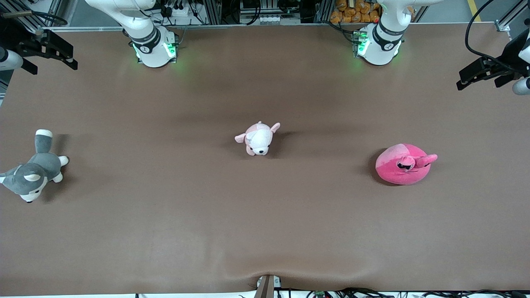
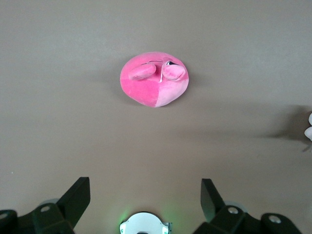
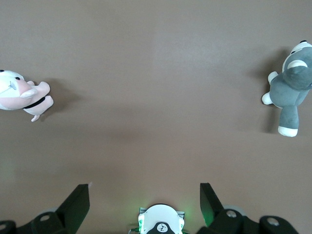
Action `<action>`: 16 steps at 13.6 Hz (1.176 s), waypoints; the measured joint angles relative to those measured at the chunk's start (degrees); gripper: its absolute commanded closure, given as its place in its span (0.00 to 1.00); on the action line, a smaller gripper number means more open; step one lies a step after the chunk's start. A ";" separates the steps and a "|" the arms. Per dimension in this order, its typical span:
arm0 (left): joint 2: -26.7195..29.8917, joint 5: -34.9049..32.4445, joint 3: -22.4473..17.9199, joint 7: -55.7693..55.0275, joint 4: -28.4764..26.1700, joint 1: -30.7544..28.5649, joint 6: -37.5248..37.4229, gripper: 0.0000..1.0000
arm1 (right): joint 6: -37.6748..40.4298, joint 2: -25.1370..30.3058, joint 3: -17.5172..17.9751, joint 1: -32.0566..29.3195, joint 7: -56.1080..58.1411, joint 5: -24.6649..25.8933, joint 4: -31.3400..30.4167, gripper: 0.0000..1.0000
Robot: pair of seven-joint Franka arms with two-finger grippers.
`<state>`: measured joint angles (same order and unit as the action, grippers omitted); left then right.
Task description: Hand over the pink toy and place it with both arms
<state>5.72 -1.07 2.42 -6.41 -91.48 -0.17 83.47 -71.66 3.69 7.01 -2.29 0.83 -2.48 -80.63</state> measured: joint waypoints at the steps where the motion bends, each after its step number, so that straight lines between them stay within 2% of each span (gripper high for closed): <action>1: 0.00 0.00 0.02 0.04 0.00 0.02 0.00 0.00 | 0.00 0.00 -0.03 -0.02 -0.02 0.00 0.00 0.00; 16: -0.70 0.00 0.41 0.50 1.06 0.03 -0.02 0.00 | 0.00 -0.04 -0.26 -0.56 -0.05 -0.50 0.00 0.00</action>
<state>5.02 -1.07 2.83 -5.91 -90.42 -0.13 83.45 -71.66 3.66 6.75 -2.86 0.78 -2.98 -80.63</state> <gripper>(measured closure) 0.000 0.000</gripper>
